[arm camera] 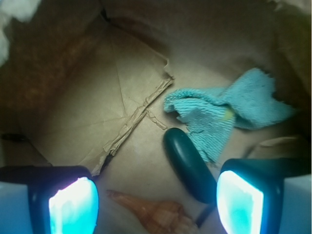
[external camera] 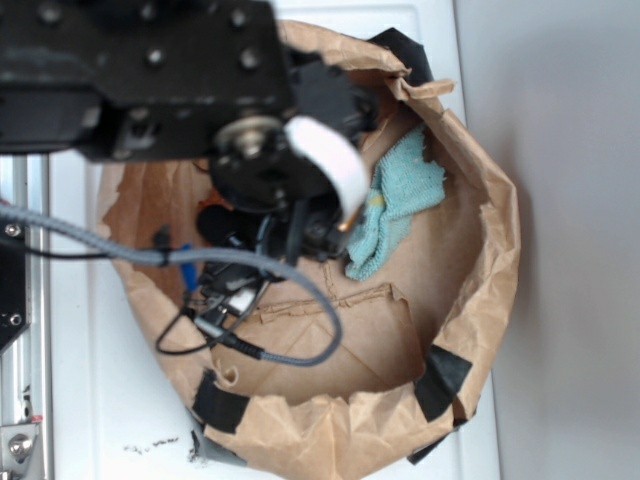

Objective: Grab the plastic pickle.

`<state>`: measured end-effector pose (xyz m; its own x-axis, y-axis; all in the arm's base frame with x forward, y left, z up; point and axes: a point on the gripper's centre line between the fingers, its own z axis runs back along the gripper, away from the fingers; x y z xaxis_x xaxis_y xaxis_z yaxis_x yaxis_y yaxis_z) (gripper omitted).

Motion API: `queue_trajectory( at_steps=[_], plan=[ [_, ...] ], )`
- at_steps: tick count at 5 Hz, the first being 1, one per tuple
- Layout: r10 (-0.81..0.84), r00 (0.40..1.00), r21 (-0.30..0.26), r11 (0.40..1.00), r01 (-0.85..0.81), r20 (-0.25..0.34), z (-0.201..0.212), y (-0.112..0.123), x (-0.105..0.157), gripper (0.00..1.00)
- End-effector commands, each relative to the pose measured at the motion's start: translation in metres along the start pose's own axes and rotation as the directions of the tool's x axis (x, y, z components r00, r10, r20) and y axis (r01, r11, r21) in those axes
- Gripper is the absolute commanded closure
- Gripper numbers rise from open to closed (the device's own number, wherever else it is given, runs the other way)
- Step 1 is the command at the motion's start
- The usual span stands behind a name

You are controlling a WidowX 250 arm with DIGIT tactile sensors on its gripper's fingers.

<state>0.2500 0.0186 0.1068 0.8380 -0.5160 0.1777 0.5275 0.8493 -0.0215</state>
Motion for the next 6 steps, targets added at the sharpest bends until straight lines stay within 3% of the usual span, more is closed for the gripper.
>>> queue_trajectory(
  at_steps=[1, 4, 5, 6],
  plan=[
    [-0.023, 1.000, 0.033, 0.999, 0.022, 0.015, -0.013, 0.004, 0.007, 0.00],
    [-0.031, 0.999, 0.099, 0.995, 0.029, 0.019, -0.046, -0.005, -0.001, 0.00],
    [-0.017, 1.000, 0.127, 0.992, 0.017, 0.005, -0.060, -0.008, 0.004, 0.00],
    [0.020, 1.000, 0.119, 0.993, -0.018, -0.016, -0.061, -0.008, 0.017, 0.00]
  ],
)
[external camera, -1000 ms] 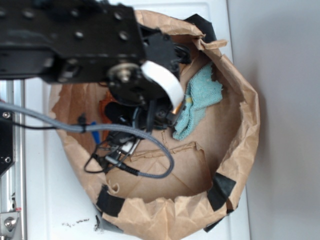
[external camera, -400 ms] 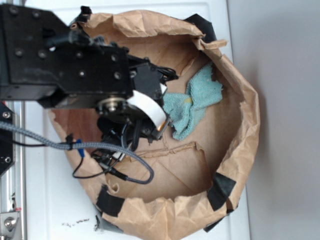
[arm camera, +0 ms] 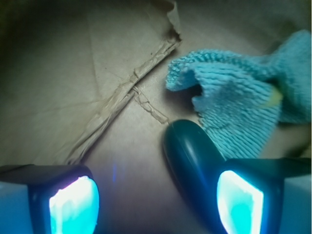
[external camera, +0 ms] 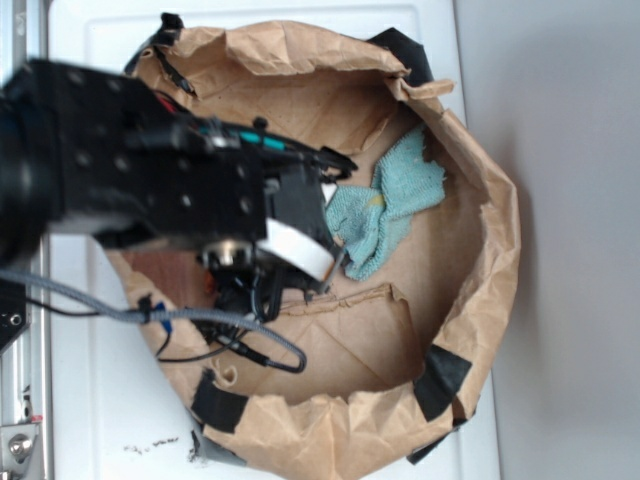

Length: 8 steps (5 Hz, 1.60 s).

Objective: Grab the plastic pickle.

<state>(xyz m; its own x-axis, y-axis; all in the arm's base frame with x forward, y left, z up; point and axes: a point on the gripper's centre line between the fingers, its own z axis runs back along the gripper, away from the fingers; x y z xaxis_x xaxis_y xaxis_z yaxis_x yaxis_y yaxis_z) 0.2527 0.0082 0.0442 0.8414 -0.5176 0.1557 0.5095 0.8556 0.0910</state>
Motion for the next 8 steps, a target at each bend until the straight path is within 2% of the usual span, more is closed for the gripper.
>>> queue_trajectory(
  at_steps=[1, 3, 5, 6, 8],
  plan=[
    [0.004, 1.000, 0.006, 1.000, -0.004, -0.017, -0.001, -0.002, 0.025, 0.00],
    [0.004, 0.999, 0.046, 0.999, -0.003, -0.031, -0.003, -0.004, 0.032, 0.00],
    [0.004, 0.999, 0.046, 0.999, -0.003, -0.031, -0.003, -0.004, 0.032, 0.00],
    [-0.017, 1.000, 0.001, 1.000, 0.017, -0.016, -0.005, 0.004, 0.032, 0.00],
    [-0.096, 0.995, 0.045, 0.994, 0.095, 0.027, -0.017, 0.020, 0.040, 0.00]
  ],
)
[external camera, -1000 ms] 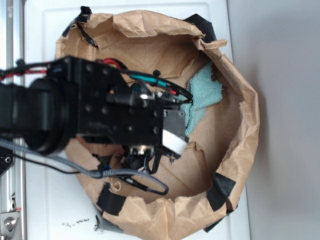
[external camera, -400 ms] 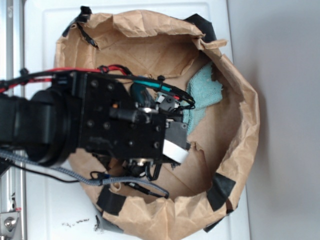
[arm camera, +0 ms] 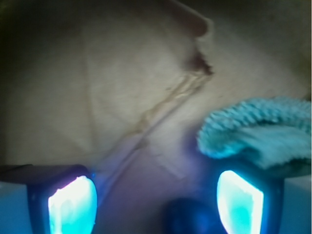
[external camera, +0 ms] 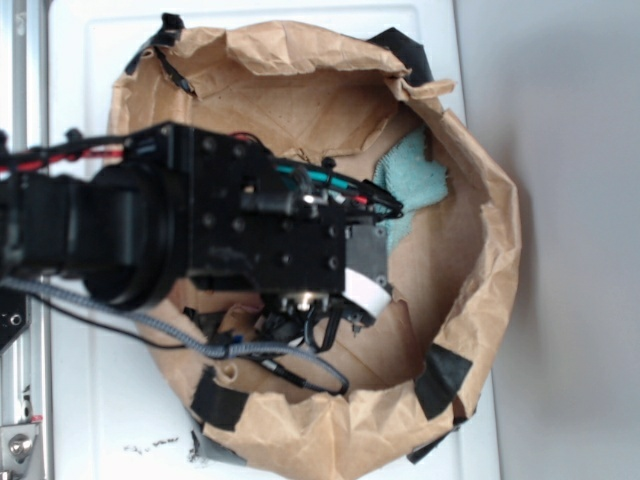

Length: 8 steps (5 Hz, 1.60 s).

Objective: Grab the plastic pickle.

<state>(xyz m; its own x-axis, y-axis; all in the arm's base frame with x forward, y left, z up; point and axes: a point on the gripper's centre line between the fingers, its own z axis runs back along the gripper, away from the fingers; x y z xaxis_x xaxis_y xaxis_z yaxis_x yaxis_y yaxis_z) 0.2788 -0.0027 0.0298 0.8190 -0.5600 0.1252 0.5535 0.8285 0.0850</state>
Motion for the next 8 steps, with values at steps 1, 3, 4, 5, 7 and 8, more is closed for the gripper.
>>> queue_trajectory(
  at_steps=[1, 3, 4, 5, 7, 8],
  plan=[
    [-0.048, 0.998, 0.065, 0.997, 0.045, 0.042, 0.003, 0.022, 0.017, 0.00],
    [-0.121, 0.993, 0.015, 0.993, 0.121, -0.002, 0.022, 0.022, 0.001, 0.00],
    [-0.175, 0.985, -0.052, 0.983, 0.174, -0.004, 0.049, 0.018, -0.012, 0.00],
    [-0.189, 0.982, -0.108, 0.976, 0.188, 0.002, 0.071, 0.019, -0.020, 0.00],
    [-0.157, 0.987, -0.044, 0.987, 0.157, -0.018, 0.044, 0.027, -0.011, 0.00],
    [-0.191, 0.980, -0.045, 0.981, 0.189, -0.048, 0.039, 0.029, -0.013, 0.00]
  ],
)
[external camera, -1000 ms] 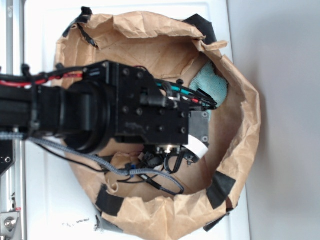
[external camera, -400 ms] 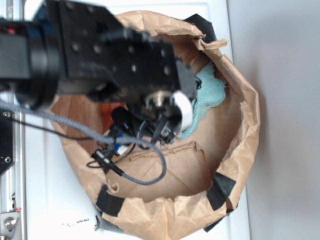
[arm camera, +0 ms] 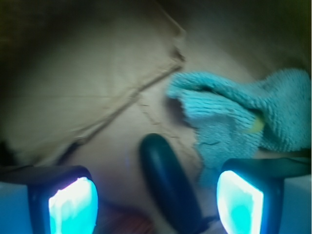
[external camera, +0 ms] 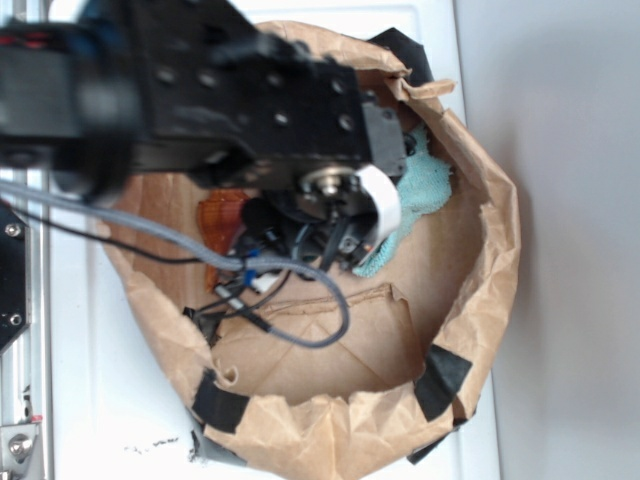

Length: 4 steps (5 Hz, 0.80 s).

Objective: Grab the plastic pickle.

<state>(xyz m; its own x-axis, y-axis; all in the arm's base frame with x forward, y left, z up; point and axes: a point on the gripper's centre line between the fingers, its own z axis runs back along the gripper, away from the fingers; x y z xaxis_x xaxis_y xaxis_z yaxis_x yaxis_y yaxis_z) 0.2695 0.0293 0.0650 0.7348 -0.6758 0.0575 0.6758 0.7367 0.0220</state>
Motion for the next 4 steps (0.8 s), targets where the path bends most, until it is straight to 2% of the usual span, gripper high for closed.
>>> queue_trajectory(
  at_steps=[1, 3, 4],
  plan=[
    [-0.062, 0.997, 0.097, 0.993, 0.065, -0.042, -0.003, 0.002, 0.004, 0.00],
    [-0.034, 0.998, 0.199, 0.979, 0.042, -0.045, -0.040, -0.005, 0.013, 0.00],
    [-0.020, 1.000, 0.185, 0.982, 0.024, -0.024, -0.038, -0.007, 0.020, 0.00]
  ],
)
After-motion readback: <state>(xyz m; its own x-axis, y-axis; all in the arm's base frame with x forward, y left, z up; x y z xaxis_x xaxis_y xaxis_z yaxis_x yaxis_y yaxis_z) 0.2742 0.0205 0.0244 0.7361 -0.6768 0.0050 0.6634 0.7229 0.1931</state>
